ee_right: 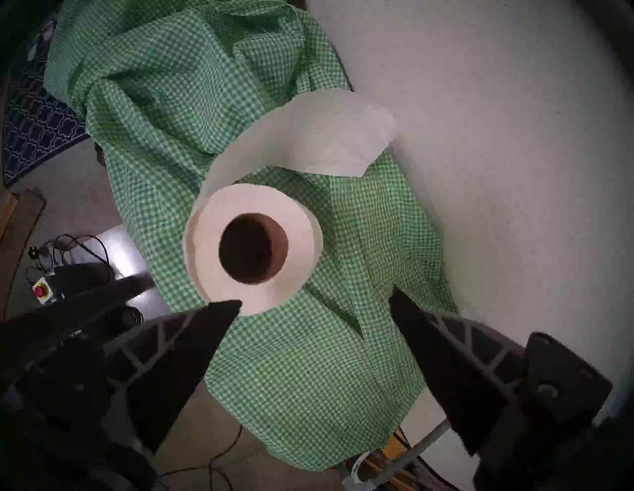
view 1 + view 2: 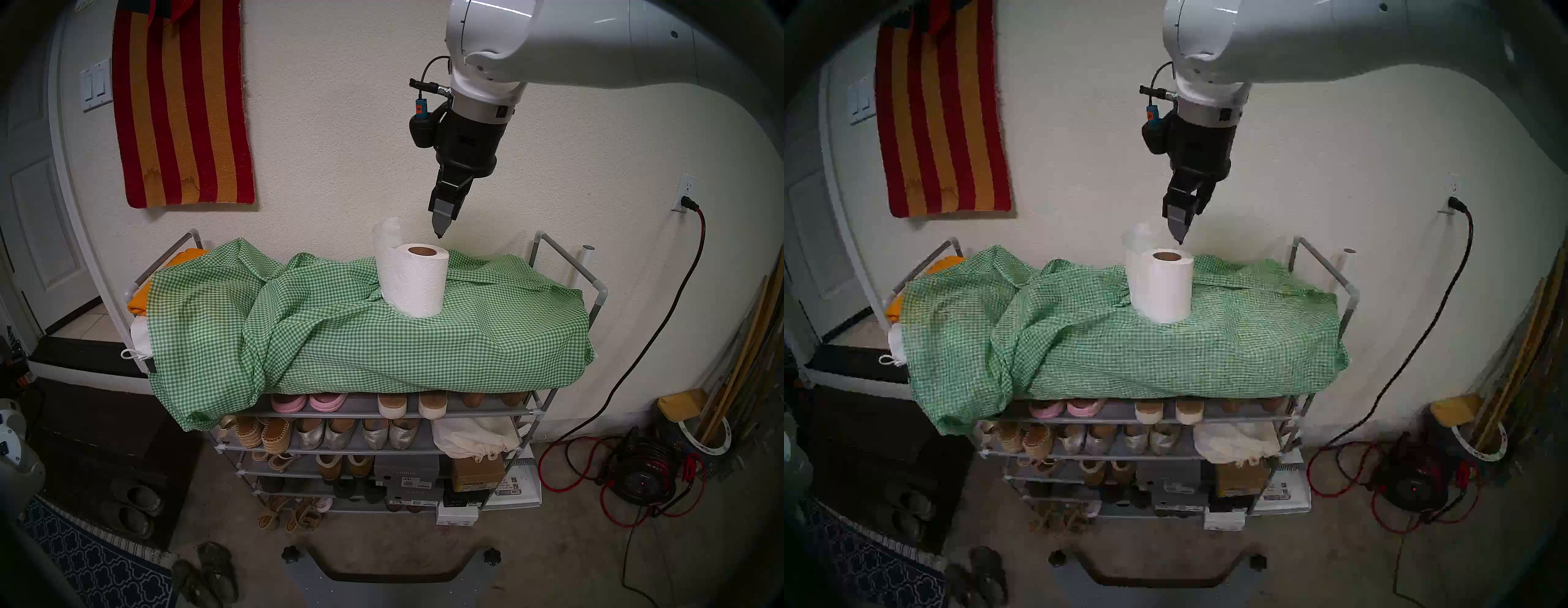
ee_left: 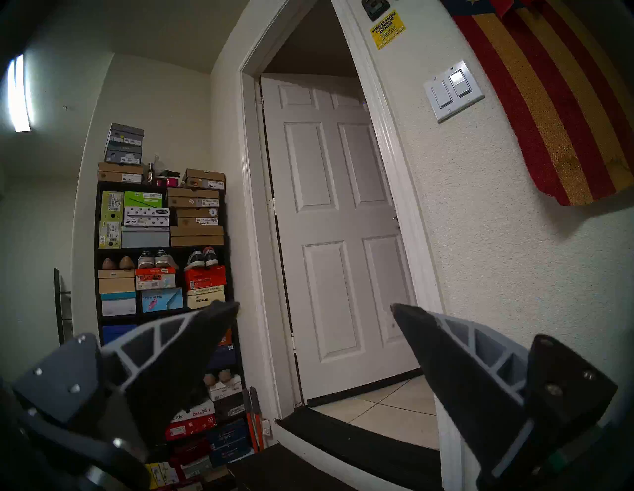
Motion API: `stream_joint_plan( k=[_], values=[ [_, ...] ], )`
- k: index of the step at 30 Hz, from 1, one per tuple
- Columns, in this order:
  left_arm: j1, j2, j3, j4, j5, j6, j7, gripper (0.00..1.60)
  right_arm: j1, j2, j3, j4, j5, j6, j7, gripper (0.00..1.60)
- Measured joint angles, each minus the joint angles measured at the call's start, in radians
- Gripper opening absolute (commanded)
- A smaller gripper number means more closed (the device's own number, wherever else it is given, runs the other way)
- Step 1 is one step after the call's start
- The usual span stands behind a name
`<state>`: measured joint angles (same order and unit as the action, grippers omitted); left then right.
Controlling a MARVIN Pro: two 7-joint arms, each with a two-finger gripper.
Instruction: Lift the object off the cloth, cover the shoe rack with the cloth, put the object back
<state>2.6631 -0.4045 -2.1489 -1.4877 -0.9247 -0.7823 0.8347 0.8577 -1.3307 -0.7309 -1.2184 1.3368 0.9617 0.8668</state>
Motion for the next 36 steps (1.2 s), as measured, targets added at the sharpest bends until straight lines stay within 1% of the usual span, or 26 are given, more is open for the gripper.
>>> stream_joint_plan(
  k=[5,11,25,36],
  values=[
    [0.0,0.0,0.0,0.0,0.0,0.0,0.0,1.6,-0.021,-0.036,-0.018,0.028,0.012,0.0,0.0,1.6],
    [0.0,0.0,0.0,0.0,0.0,0.0,0.0,1.6,-0.031,-0.055,-0.044,0.041,0.025,-0.013,0.011,1.6],
    [0.0,0.0,0.0,0.0,0.0,0.0,0.0,1.6,-0.047,-0.087,-0.111,0.093,0.038,-0.079,0.078,1.6],
    [0.0,0.0,0.0,0.0,0.0,0.0,0.0,1.6,-0.059,-0.137,-0.145,0.165,0.046,-0.118,0.118,1.6]
  ],
)
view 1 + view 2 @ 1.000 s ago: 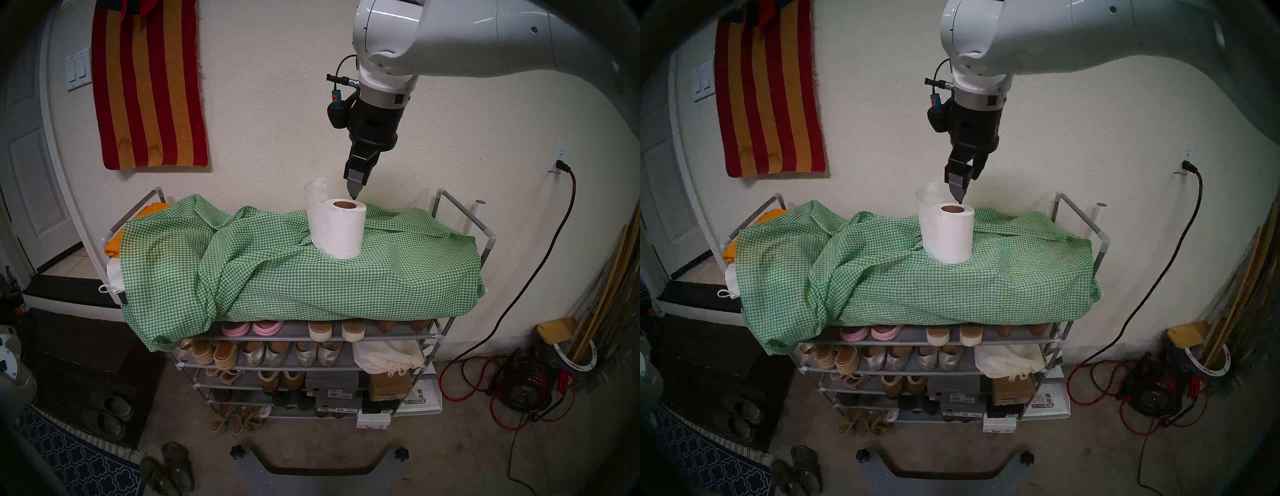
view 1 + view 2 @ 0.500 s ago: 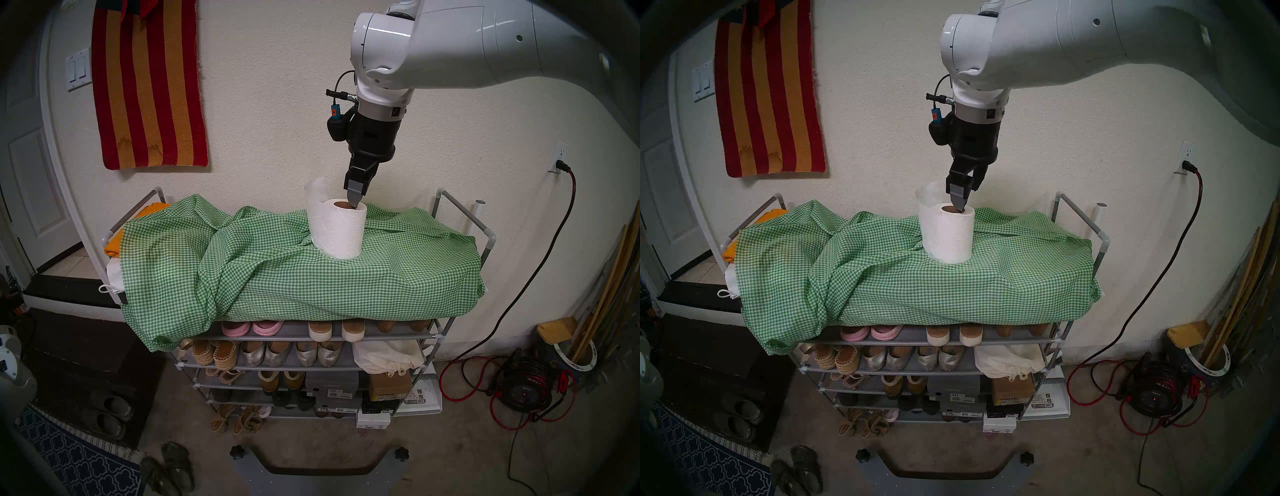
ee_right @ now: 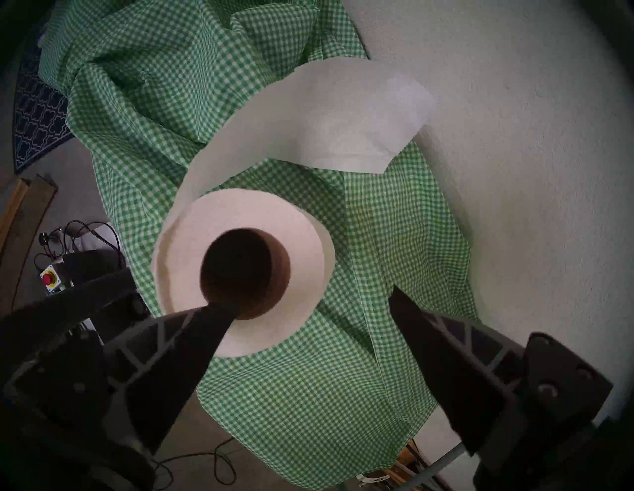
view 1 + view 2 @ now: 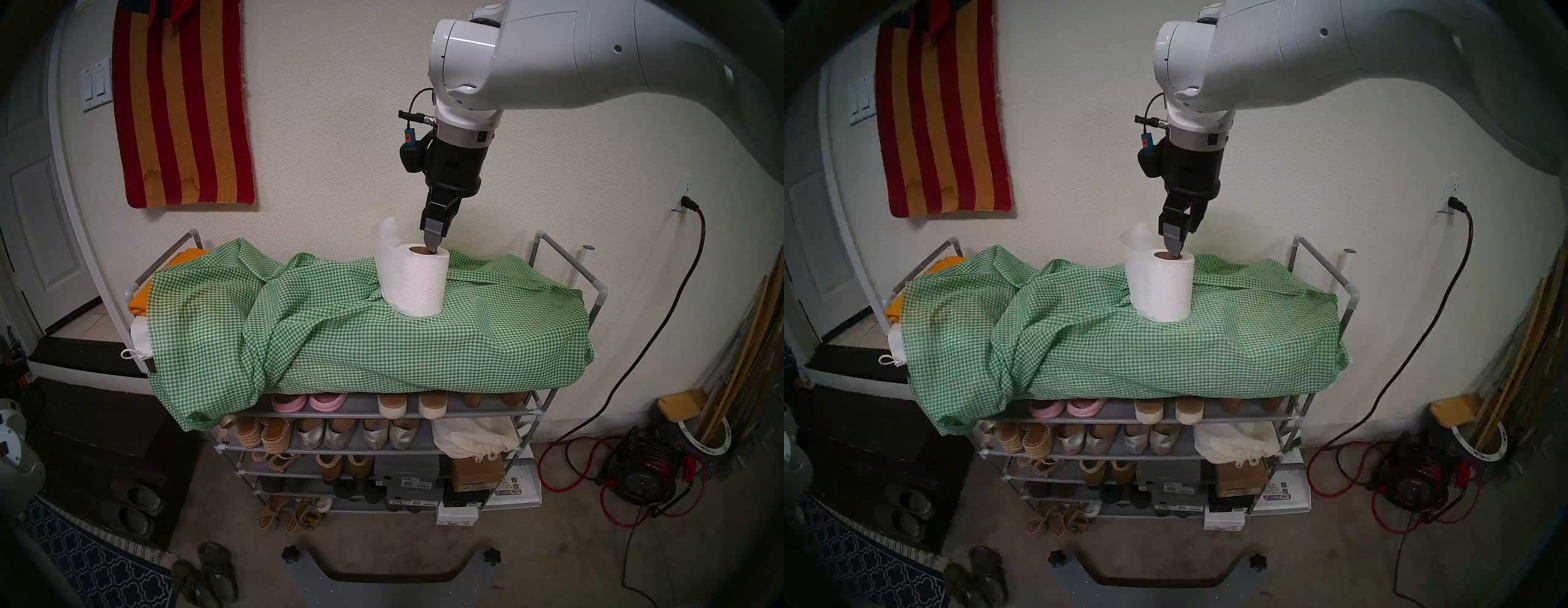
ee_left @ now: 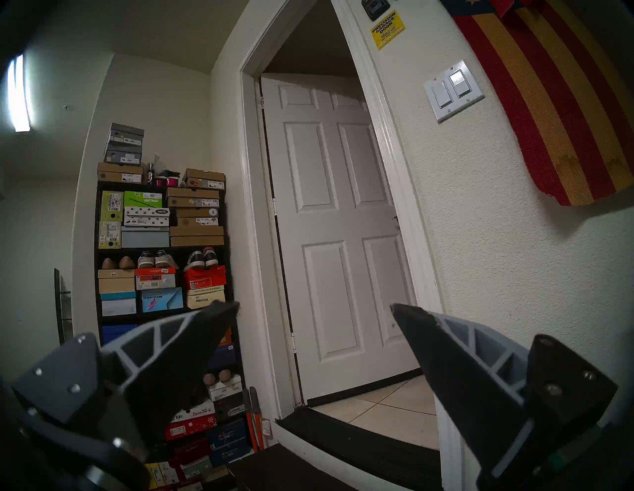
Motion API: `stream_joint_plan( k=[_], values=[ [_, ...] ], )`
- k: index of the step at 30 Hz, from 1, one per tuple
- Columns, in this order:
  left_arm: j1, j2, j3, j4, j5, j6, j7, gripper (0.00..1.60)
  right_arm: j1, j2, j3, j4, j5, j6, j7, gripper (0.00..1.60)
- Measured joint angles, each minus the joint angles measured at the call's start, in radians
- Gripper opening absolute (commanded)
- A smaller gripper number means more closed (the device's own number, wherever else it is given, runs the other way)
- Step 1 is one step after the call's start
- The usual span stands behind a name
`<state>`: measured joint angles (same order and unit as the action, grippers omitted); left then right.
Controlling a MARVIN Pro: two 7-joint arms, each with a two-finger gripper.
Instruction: Lift the object off the cloth, cover the shoe rack with the cloth, put the object back
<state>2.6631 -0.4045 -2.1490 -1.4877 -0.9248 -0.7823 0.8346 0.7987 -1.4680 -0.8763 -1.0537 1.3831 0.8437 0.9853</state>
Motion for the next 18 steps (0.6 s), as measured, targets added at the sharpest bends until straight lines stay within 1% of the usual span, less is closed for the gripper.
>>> stream_joint_plan(
  k=[8,18],
  values=[
    [0.0,0.0,0.0,0.0,0.0,0.0,0.0,1.6,-0.007,-0.035,-0.023,0.048,0.005,-0.023,0.024,1.6],
    [0.0,0.0,0.0,0.0,0.0,0.0,0.0,1.6,-0.05,-0.068,-0.065,0.129,0.006,-0.063,0.064,1.6]
  ],
)
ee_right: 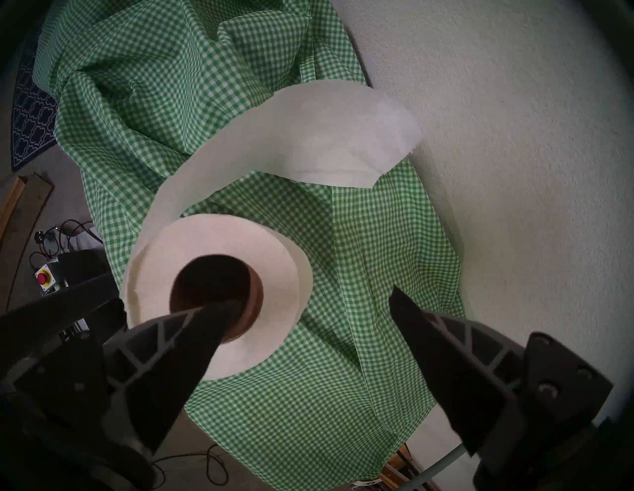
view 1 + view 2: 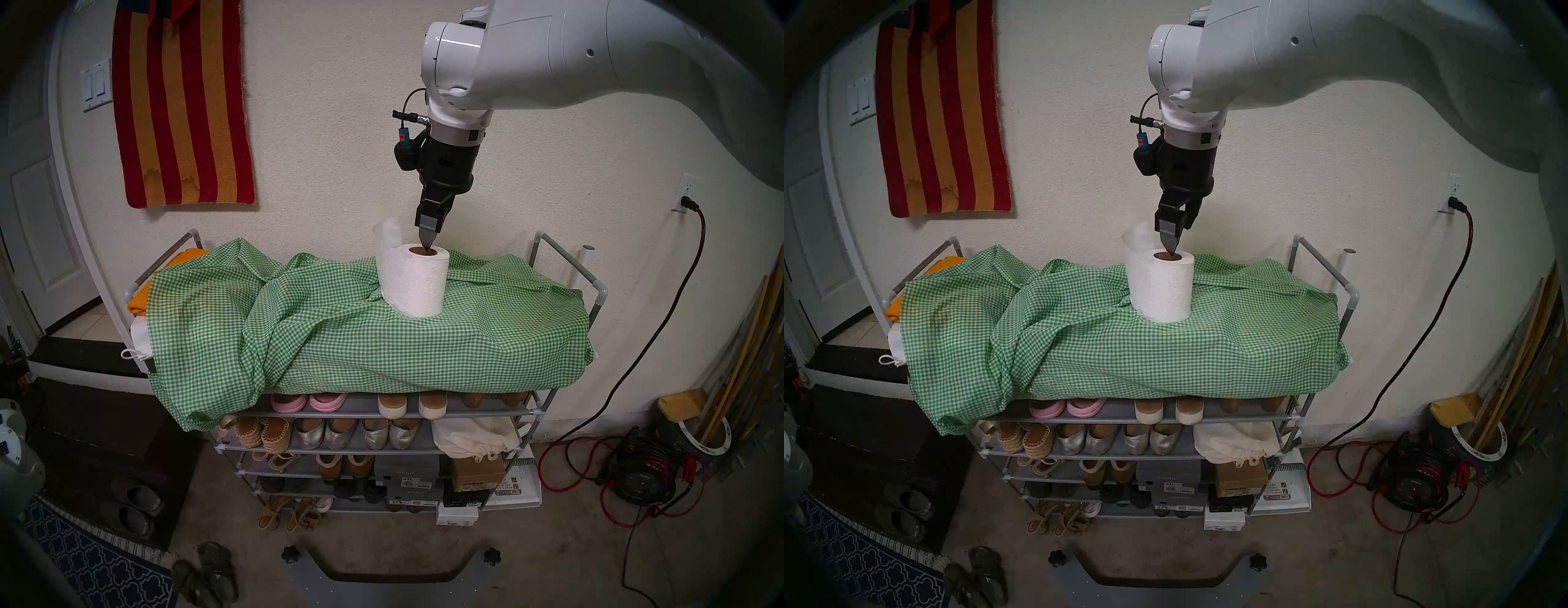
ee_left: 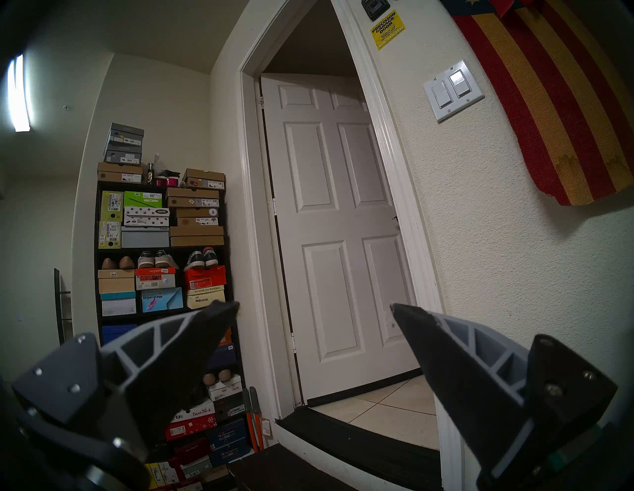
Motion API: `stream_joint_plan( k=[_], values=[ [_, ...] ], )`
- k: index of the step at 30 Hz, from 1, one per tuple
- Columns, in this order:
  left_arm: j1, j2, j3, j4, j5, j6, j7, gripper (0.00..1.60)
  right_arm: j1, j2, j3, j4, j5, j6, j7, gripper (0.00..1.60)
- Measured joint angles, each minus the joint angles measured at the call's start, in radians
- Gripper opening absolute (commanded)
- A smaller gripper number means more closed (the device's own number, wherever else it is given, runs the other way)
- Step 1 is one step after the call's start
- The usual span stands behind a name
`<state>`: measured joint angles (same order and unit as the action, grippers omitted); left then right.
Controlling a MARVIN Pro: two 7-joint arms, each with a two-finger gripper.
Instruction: Lift the object off the cloth, cover the shoe rack with the cloth, put the object back
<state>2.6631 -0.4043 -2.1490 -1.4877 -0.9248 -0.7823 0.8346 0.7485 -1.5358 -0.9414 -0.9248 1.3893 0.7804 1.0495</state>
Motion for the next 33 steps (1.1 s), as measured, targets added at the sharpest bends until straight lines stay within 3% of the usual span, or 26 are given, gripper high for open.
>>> stream_joint_plan(
  k=[12,33],
  values=[
    [0.0,0.0,0.0,0.0,0.0,0.0,0.0,1.6,-0.054,-0.047,-0.041,0.096,0.01,-0.028,0.031,1.6],
    [0.0,0.0,0.0,0.0,0.0,0.0,0.0,1.6,-0.055,-0.065,-0.088,0.034,0.044,-0.018,0.021,1.6]
  ],
)
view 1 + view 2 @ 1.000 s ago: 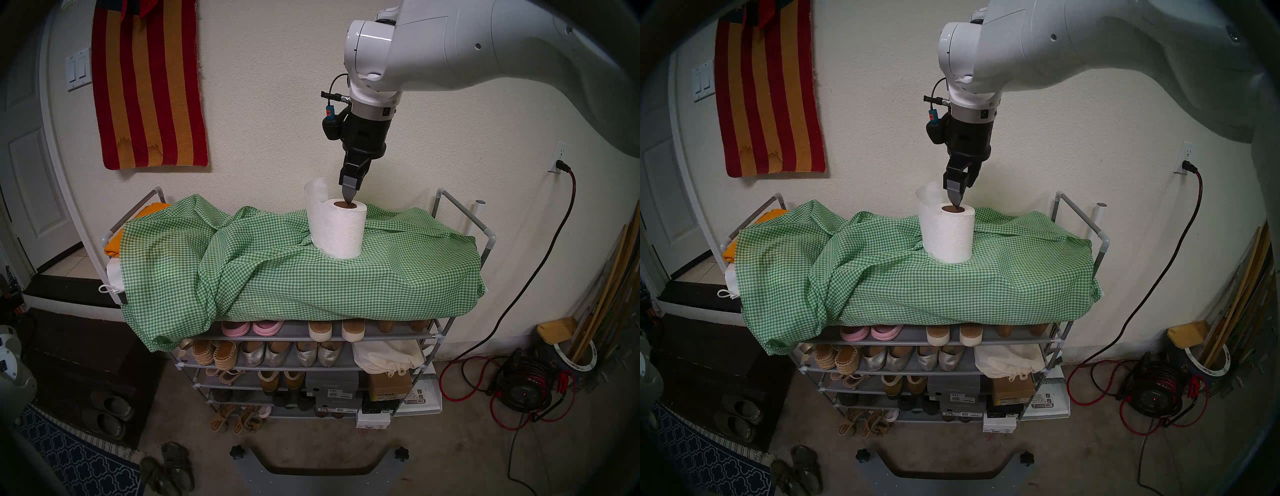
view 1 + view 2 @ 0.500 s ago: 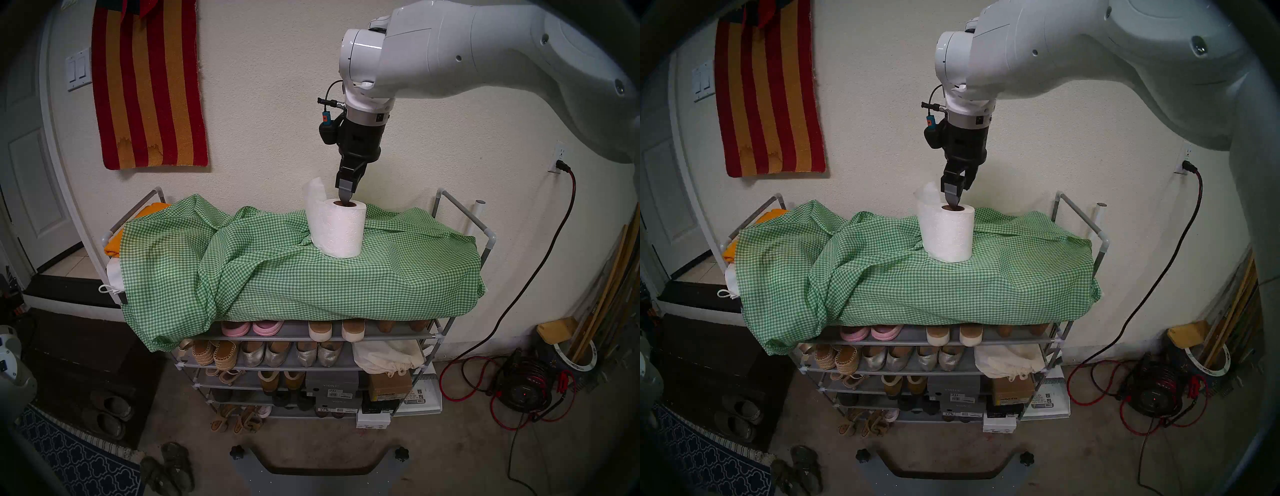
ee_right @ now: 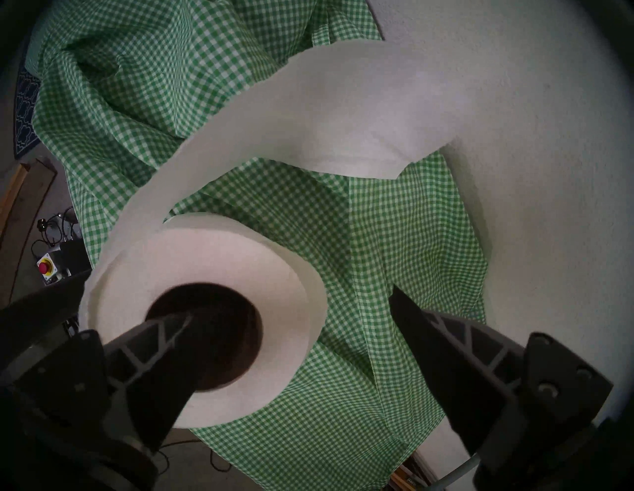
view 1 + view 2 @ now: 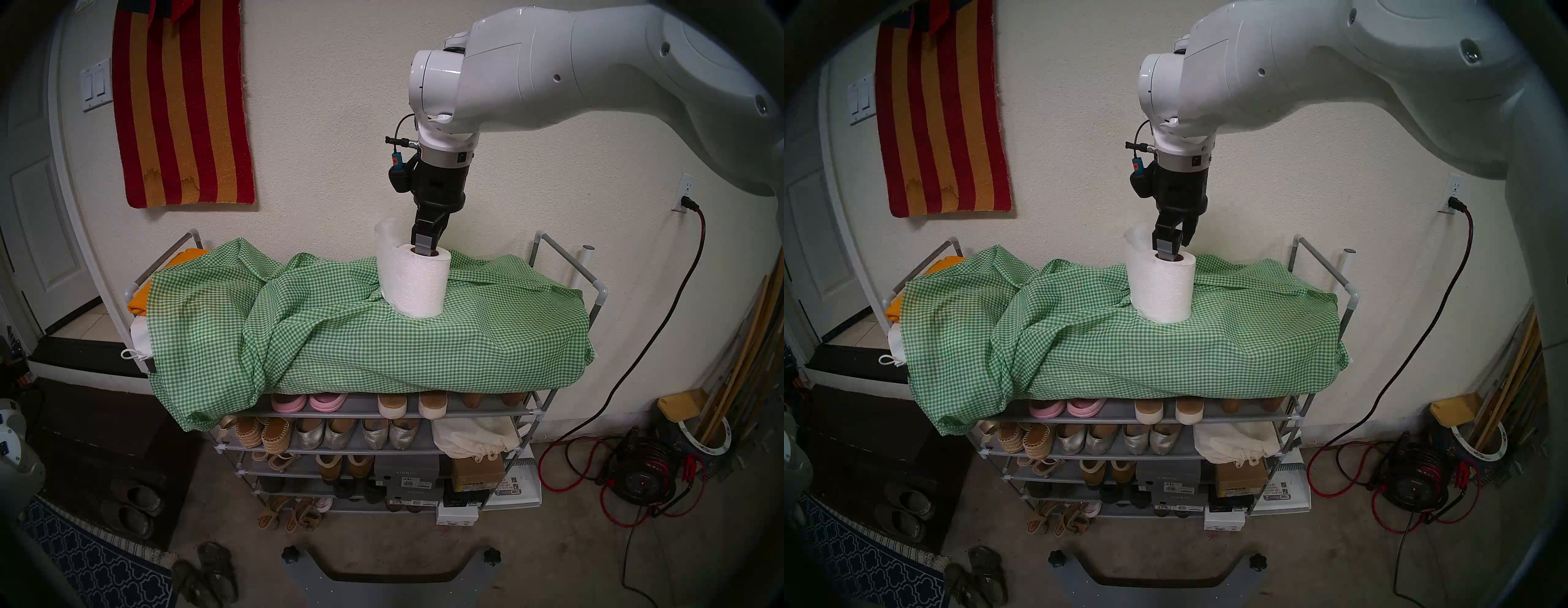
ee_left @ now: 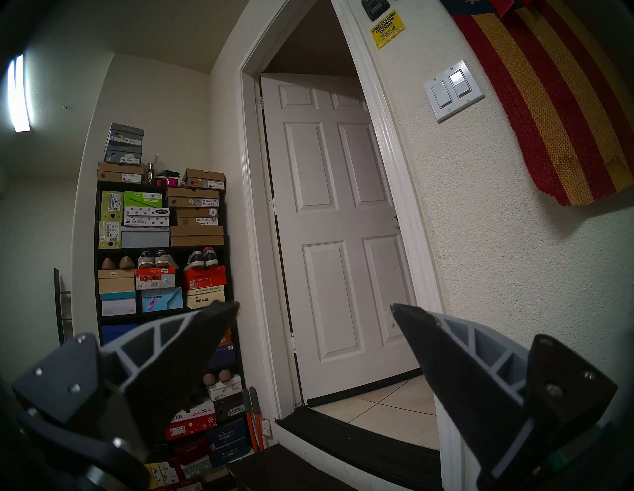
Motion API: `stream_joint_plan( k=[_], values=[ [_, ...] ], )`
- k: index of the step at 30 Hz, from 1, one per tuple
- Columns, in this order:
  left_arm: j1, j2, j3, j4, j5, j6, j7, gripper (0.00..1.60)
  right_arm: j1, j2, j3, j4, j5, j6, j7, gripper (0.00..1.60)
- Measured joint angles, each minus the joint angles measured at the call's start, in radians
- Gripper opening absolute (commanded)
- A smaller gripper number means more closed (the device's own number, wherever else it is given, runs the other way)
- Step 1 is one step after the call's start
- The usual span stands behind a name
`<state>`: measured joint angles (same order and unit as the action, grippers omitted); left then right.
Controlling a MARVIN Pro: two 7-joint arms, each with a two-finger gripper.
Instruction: Lift the object off the cloth, cover the shoe rack with the cloth, put the object back
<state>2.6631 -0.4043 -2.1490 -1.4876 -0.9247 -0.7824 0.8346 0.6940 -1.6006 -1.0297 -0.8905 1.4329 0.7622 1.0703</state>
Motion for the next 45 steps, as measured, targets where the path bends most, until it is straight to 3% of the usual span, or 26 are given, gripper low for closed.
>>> stream_joint_plan(
  k=[6,7,8,9,10,31,45],
  values=[
    [0.0,0.0,0.0,0.0,0.0,0.0,0.0,1.6,-0.021,0.006,-0.014,0.015,0.009,-0.015,0.014,1.6],
    [0.0,0.0,0.0,0.0,0.0,0.0,0.0,1.6,-0.027,0.007,-0.017,0.023,0.012,-0.021,0.019,0.72],
    [0.0,0.0,0.0,0.0,0.0,0.0,0.0,1.6,-0.029,0.008,-0.018,0.025,0.012,-0.022,0.021,0.72],
    [0.0,0.0,0.0,0.0,0.0,0.0,0.0,1.6,-0.031,0.008,-0.019,0.028,0.013,-0.024,0.023,0.13],
    [0.0,0.0,0.0,0.0,0.0,0.0,0.0,1.6,-0.038,0.008,-0.024,0.034,0.014,-0.03,0.029,0.0],
    [0.0,0.0,0.0,0.0,0.0,0.0,0.0,1.6,-0.057,0.013,-0.057,0.078,0.021,-0.061,0.064,0.0],
    [0.0,0.0,0.0,0.0,0.0,0.0,0.0,1.6,0.049,0.093,-0.03,-0.033,0.069,-0.017,0.016,0.0]
  ],
)
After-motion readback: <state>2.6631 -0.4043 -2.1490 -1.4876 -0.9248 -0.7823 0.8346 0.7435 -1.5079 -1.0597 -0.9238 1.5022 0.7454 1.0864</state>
